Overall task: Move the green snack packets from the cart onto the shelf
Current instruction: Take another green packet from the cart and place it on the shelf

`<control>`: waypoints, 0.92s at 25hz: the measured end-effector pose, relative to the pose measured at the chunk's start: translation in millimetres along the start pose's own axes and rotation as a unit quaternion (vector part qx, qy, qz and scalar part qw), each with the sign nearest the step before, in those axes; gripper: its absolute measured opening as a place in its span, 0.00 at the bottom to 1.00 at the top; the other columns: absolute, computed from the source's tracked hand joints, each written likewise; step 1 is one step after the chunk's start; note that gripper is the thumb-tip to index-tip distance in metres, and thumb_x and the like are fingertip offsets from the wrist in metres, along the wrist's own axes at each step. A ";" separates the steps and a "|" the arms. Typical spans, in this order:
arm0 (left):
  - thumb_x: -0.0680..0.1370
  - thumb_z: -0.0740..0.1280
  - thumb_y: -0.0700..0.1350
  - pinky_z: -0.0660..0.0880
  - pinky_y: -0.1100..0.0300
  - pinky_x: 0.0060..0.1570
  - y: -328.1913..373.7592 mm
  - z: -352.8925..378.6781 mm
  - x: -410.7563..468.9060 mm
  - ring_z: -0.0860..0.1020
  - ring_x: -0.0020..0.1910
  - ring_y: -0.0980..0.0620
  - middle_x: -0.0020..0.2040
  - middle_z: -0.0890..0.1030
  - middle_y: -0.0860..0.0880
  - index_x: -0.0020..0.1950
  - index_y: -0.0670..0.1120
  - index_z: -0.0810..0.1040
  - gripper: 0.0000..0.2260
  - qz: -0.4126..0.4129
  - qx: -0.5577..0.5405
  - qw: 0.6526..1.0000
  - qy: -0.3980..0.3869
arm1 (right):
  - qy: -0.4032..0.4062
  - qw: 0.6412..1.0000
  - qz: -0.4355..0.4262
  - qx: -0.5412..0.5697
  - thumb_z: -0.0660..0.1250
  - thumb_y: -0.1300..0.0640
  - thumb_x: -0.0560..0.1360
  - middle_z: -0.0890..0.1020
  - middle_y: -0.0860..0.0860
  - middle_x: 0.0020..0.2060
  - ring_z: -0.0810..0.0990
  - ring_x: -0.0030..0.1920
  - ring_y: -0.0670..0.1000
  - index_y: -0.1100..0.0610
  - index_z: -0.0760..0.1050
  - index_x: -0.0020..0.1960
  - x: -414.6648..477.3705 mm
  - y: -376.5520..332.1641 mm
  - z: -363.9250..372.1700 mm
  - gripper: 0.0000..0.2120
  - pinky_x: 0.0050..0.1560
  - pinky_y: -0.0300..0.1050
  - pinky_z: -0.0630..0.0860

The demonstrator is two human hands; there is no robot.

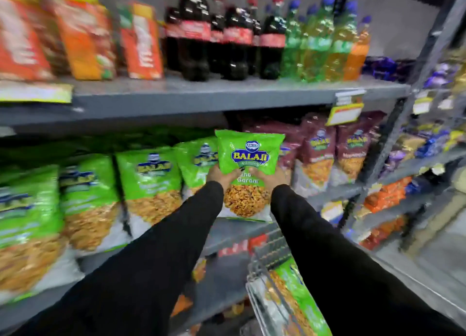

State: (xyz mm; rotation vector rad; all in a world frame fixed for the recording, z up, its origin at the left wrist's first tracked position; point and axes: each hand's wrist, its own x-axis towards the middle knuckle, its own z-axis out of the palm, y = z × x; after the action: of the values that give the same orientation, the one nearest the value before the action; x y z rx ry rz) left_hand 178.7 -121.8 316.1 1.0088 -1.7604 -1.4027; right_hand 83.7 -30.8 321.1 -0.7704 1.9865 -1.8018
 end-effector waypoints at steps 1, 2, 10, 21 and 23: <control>0.71 0.73 0.40 0.75 0.59 0.48 -2.1 -34.4 0.1 0.76 0.59 0.46 0.59 0.77 0.40 0.63 0.34 0.72 0.24 -0.001 0.000 0.999 0.035 | -0.031 0.999 -0.002 0.014 0.71 0.68 0.69 0.78 0.66 0.58 0.76 0.51 0.52 0.70 0.73 0.59 -6.6 -8.7 31.0 0.20 0.32 0.21 0.73; 0.71 0.73 0.41 0.74 0.56 0.54 -6.0 -60.6 0.6 0.75 0.62 0.44 0.62 0.76 0.39 0.65 0.34 0.70 0.25 -0.009 0.005 0.998 0.055 | -0.054 0.998 0.002 0.027 0.71 0.67 0.69 0.78 0.66 0.58 0.75 0.51 0.51 0.70 0.73 0.60 -13.2 -15.5 54.6 0.21 0.38 0.25 0.76; 0.71 0.73 0.44 0.65 0.50 0.69 -63.9 -218.1 -33.3 0.66 0.70 0.41 0.72 0.66 0.37 0.71 0.36 0.61 0.34 -0.098 0.045 0.979 0.172 | -0.205 0.974 0.088 -0.038 0.73 0.54 0.68 0.60 0.60 0.74 0.61 0.73 0.57 0.65 0.52 0.74 -74.0 -17.6 209.2 0.44 0.68 0.47 0.64; 0.71 0.72 0.43 0.62 0.50 0.71 -88.6 -223.7 -48.7 0.61 0.73 0.42 0.75 0.60 0.40 0.74 0.40 0.54 0.38 -0.091 0.037 0.962 0.255 | -0.247 0.966 0.077 -0.026 0.73 0.50 0.68 0.58 0.59 0.75 0.58 0.74 0.57 0.61 0.52 0.74 -80.4 4.7 233.4 0.45 0.71 0.52 0.61; 0.69 0.73 0.42 0.62 0.49 0.71 -80.7 -211.7 -53.1 0.62 0.72 0.42 0.73 0.62 0.38 0.72 0.39 0.57 0.37 -0.014 0.074 0.939 0.336 | -0.249 0.966 0.061 -0.023 0.71 0.50 0.70 0.66 0.61 0.71 0.67 0.70 0.58 0.62 0.60 0.71 -74.4 1.0 224.6 0.37 0.67 0.51 0.67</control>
State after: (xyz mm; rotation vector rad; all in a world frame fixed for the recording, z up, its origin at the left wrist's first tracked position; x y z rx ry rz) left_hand 399.7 -184.4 278.8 1.3936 -1.3417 -0.7961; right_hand 275.1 -164.8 283.3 -0.9788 1.7018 -1.3289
